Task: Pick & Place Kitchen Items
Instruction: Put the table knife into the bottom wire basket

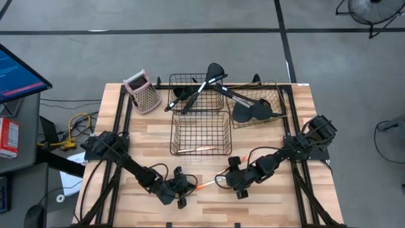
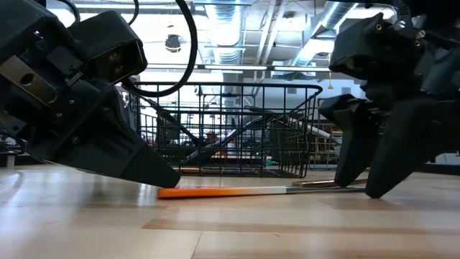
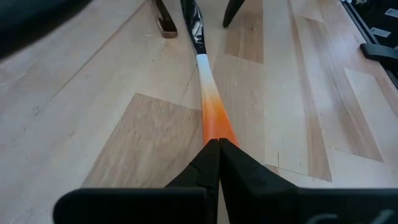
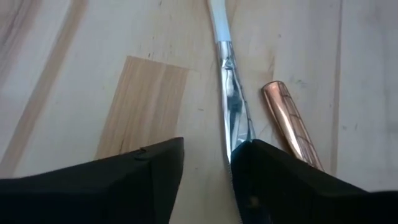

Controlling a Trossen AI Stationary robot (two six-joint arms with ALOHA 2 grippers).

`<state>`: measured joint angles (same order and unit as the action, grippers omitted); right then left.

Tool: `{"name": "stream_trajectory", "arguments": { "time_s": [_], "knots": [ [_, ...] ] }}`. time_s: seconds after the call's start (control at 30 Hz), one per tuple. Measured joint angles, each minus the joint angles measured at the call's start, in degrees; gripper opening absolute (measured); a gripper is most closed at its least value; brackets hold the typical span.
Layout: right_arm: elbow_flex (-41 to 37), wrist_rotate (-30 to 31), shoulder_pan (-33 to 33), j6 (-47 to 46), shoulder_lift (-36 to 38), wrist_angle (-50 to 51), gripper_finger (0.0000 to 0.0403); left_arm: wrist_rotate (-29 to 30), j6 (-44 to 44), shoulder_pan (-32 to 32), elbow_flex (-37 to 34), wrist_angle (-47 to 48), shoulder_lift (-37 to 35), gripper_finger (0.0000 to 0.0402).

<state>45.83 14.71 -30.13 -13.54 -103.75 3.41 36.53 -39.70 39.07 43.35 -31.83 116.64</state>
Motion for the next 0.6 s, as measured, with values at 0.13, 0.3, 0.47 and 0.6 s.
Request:
{"name": "stream_trajectory", "arguments": {
  "time_s": [0.13,0.3,0.47,0.6],
  "knots": [
    [-0.6,0.4,0.2,-0.5,-0.1,-0.5,0.0162,0.0,0.0,0.0,0.0,0.0,0.0,0.0001],
    [-0.6,2.8,0.2,-0.9,-0.6,-0.6,0.0105,0.0,0.0,0.0,0.0,0.1,0.0,0.0001],
    [-0.5,4.1,0.3,-0.9,-0.6,-0.4,0.0060,0.0,0.0,0.0,0.0,0.1,0.0,0.0001],
    [0.3,4.2,0.3,-0.9,-0.6,0.7,0.0024,-0.1,0.0,0.1,0.0,0.1,-0.8,0.0001]
  ]
}}
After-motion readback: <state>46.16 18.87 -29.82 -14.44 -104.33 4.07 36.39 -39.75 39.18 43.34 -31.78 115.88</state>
